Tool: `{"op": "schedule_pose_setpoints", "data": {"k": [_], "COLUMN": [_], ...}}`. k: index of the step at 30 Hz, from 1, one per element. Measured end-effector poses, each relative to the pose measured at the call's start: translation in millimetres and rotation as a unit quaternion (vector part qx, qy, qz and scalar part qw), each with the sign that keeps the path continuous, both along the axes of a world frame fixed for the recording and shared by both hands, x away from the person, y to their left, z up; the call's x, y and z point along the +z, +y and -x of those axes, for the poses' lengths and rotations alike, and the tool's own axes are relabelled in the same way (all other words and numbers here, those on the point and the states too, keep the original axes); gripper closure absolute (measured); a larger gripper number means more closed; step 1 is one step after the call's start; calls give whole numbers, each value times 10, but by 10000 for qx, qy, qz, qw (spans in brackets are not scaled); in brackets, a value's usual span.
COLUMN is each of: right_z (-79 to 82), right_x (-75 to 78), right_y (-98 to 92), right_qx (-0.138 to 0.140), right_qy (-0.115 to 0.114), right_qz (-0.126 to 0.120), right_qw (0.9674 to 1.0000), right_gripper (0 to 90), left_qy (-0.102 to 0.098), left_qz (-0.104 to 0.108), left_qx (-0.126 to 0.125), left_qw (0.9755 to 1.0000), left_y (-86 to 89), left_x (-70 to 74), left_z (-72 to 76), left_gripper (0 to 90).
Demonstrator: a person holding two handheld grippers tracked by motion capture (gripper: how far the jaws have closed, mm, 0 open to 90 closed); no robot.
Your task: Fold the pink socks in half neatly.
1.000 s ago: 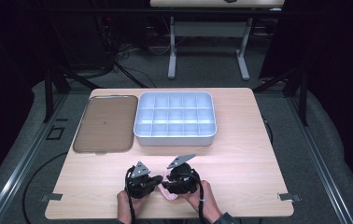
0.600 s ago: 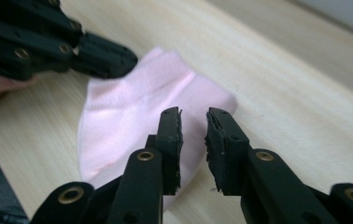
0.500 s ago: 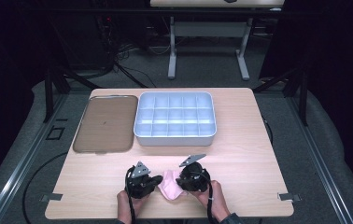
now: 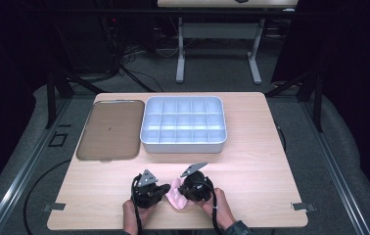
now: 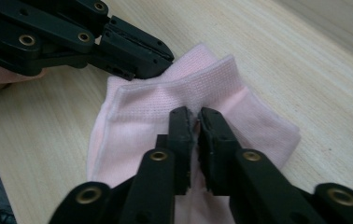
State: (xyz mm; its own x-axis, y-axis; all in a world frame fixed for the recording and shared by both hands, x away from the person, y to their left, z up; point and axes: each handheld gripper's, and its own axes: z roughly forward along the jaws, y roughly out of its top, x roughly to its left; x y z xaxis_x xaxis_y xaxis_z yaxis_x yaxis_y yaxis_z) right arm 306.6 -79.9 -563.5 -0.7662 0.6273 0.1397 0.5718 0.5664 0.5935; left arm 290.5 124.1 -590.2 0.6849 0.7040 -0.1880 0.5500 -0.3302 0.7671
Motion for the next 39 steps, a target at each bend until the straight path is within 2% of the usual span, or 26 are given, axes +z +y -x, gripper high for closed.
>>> {"op": "schedule_pose_setpoints", "data": {"k": [4, 8, 14, 20, 21, 30, 34, 36, 37, 39], "right_z": [23, 65, 115, 92, 75, 66, 69, 95, 106, 124], "right_x": [19, 63, 153, 121, 69, 29, 42, 73, 92, 142], "right_y": [20, 4, 3, 84, 125, 105, 93, 78, 64, 11], "right_qx": [46, 76, 183, 301, 344, 395, 424, 437, 420, 395], "right_qy": [-131, -285, -370, -321, -279, -254, -241, -332, -368, -425], "right_qz": [79, -17, -133, 2, 111, 104, 120, 132, 88, 9], "right_qw": [9999, 9996, 9991, 9990, 9990, 9988, 9987, 9984, 9984, 9983], "right_gripper": [896, 899, 898, 895, 892, 852, 666, 585, 556, 536], "left_qy": [-2, 1, -3, -25, -25, -56, -52, -76, -74, -78], "left_qz": [-1, 4, 4, -1, -1, -29, 99, 145, 288, 354], "left_qx": [2, 3, 5, -7, -5, 9, 48, 59, 106, 162], "left_qw": [10000, 10000, 10000, 10000, 10000, 10000, 9999, 9998, 9995, 9992], "left_y": [-1, -2, -3, -3, -3, -5, 24, 34, 71, 92], "left_x": [0, 0, -1, -2, -2, 1, 8, 15, 30, 36], "left_z": [1, 1, 1, 0, 0, 5, 12, 16, 22, 24], "left_gripper": [870, 869, 869, 869, 869, 854, 808, 792, 784, 763]}}
